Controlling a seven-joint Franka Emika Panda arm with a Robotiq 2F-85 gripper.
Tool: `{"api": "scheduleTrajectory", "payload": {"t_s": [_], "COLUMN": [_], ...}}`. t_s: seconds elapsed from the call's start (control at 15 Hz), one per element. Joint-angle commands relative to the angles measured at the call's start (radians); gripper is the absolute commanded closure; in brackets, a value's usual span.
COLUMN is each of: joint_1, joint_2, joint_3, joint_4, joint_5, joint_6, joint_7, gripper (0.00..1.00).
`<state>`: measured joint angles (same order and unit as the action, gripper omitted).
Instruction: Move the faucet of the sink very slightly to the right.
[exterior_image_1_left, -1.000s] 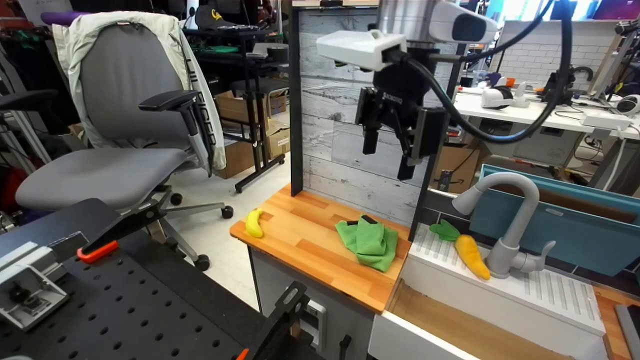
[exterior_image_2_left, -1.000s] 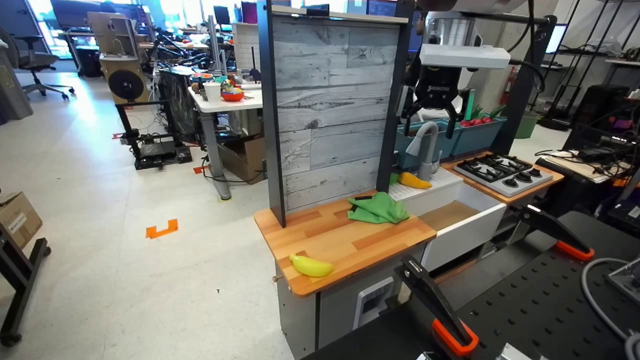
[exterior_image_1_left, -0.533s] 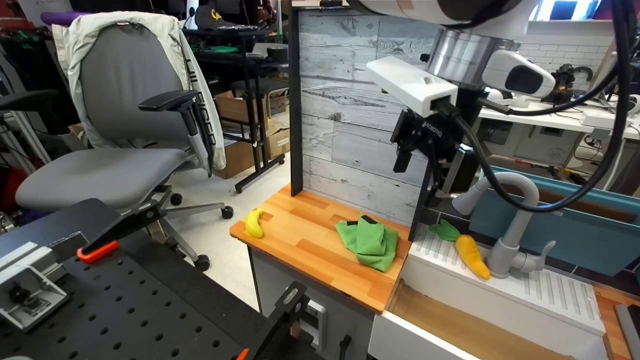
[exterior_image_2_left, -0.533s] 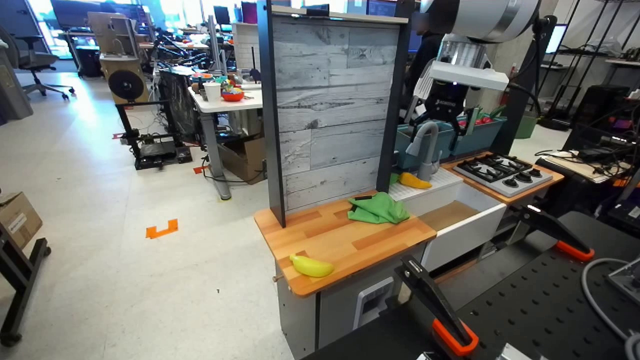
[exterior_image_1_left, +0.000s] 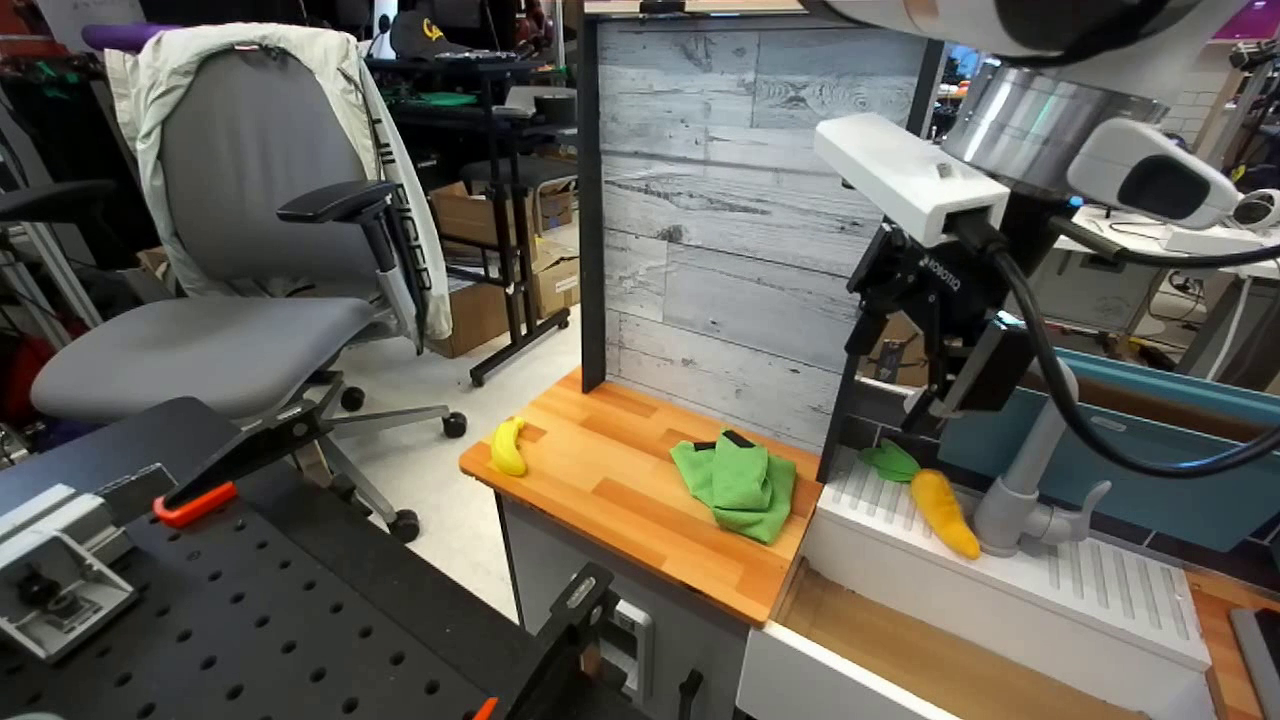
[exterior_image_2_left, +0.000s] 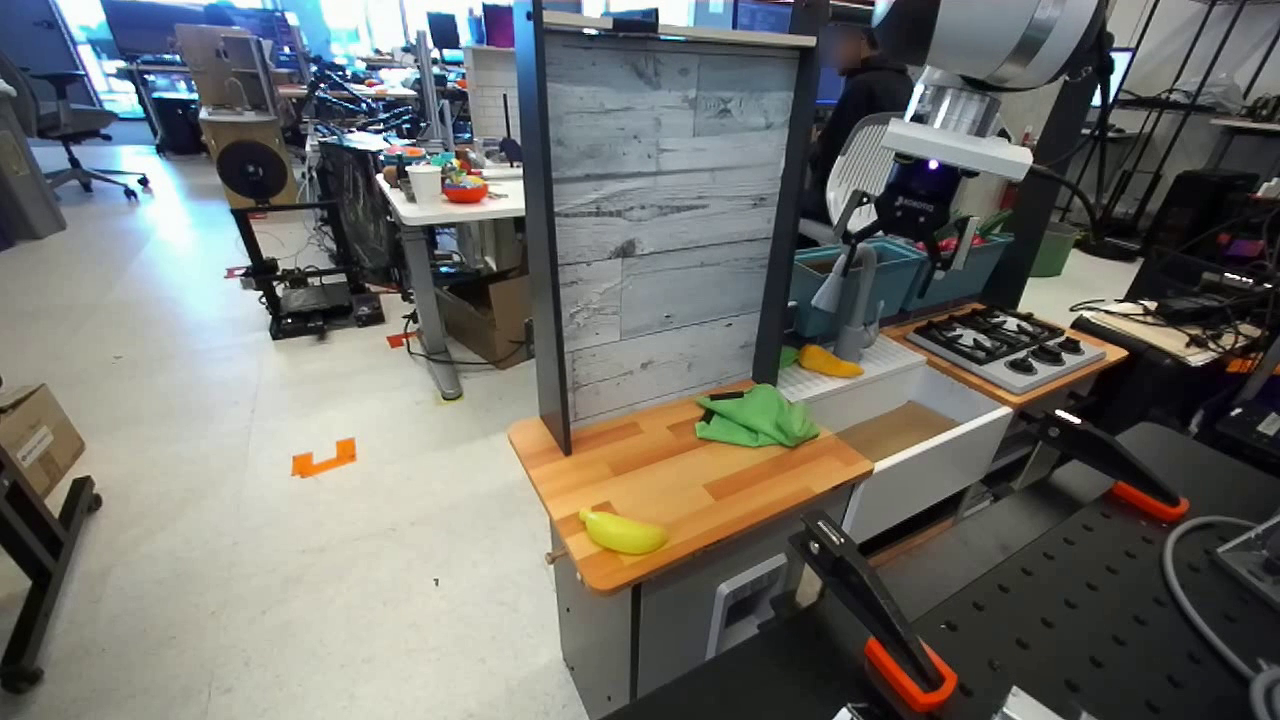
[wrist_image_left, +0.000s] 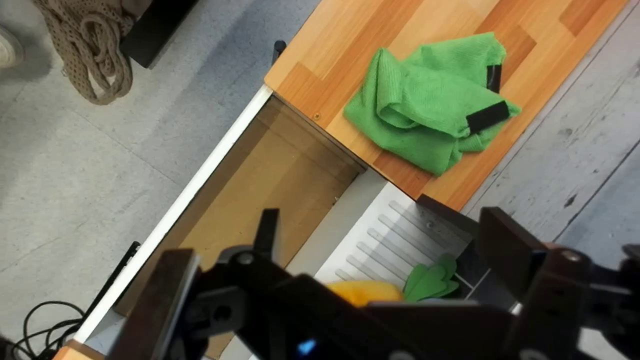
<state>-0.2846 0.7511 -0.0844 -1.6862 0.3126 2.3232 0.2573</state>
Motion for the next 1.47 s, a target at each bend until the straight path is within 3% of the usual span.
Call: {"api": "scheduleTrajectory", "payload": {"t_s": [0.0, 0.67, 1.4], "joint_1": [-0.007, 0.047, 0.089], "joint_2": [0.035, 0.114, 0.283], "joint_3": [-0.023, -0.065, -0.117], "joint_4": [0.092, 0.223, 0.425], "joint_5": [0.042, 0.037, -0.009], "joint_6": [-0.067, -0.013, 0.017], "joint_7": [0.065, 0.333, 0.601], "gripper": [0.0, 0.0, 0.0]}}
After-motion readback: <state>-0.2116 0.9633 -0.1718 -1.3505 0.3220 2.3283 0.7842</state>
